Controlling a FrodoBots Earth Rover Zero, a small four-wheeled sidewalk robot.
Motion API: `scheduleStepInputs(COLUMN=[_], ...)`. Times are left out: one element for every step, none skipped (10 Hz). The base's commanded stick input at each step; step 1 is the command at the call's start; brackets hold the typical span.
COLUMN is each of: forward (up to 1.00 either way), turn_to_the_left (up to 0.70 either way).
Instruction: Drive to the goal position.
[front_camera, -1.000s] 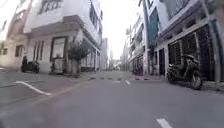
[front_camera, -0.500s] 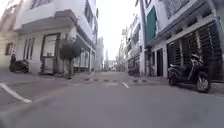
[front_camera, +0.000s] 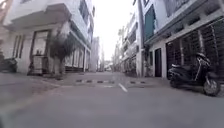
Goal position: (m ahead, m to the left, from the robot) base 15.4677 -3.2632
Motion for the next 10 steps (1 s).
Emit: scheduleStepInputs(forward=[1.00,1.00,1.00,1.00,1.00,1.00,1.00,1.00,1.00,1.00], turn_to_the_left=[0.00,0.00,0.00,0.00,0.00,0.00,-0.11,-0.27,-0.27,-0.27])
